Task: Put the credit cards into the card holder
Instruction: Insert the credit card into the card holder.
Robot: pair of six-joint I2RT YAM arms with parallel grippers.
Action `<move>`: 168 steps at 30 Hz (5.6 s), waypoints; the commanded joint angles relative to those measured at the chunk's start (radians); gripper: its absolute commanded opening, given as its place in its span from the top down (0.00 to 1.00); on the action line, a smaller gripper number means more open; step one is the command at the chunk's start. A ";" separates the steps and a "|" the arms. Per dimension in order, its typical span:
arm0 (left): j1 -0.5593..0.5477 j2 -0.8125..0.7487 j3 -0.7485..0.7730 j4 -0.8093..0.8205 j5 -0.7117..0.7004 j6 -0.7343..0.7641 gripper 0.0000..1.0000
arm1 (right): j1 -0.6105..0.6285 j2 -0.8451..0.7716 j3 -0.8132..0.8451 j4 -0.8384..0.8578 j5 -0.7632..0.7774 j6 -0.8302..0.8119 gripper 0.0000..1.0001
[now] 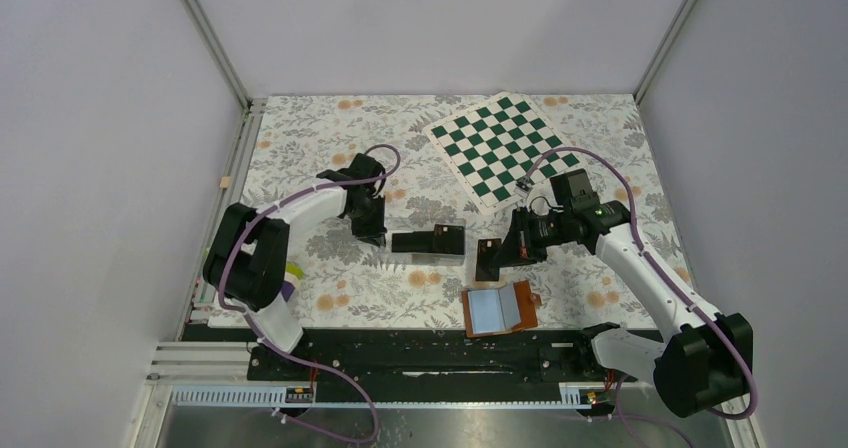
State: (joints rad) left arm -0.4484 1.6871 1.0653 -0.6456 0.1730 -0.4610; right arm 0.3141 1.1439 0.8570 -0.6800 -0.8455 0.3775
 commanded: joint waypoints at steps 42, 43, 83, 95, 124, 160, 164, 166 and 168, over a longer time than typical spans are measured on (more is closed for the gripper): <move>-0.538 -0.217 -0.422 0.804 0.105 -0.640 0.57 | -0.001 -0.064 -0.315 0.140 0.458 0.100 1.00; -0.541 -0.194 -0.427 0.836 0.104 -0.653 0.58 | -0.001 -0.057 -0.318 0.150 0.460 0.109 1.00; -0.432 -0.049 -0.351 0.798 0.046 -0.556 0.57 | 0.000 0.134 -0.374 0.505 0.217 0.235 1.00; -0.434 -0.093 -0.384 0.679 0.049 -0.525 0.79 | 0.000 0.145 -0.382 0.551 0.182 0.259 1.00; -0.435 -0.013 -0.425 0.762 0.082 -0.555 1.00 | -0.002 0.117 -0.315 0.370 0.329 0.183 1.00; -0.434 0.016 -0.403 0.748 0.094 -0.544 1.00 | -0.012 0.171 -0.421 0.443 0.151 0.254 1.00; -0.434 0.017 -0.401 0.746 0.092 -0.542 1.00 | -0.011 0.188 -0.409 0.382 0.167 0.240 1.00; -0.435 0.019 -0.398 0.744 0.092 -0.542 1.00 | -0.011 0.201 -0.404 0.355 0.169 0.231 1.00; -0.435 0.019 -0.399 0.745 0.092 -0.541 1.00 | -0.011 0.208 -0.402 0.341 0.170 0.229 1.00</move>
State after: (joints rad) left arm -0.8783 1.6672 0.6674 0.1635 0.3016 -1.0283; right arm 0.3042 1.3262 0.4427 -0.2375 -0.7017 0.6376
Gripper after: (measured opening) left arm 0.007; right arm 0.022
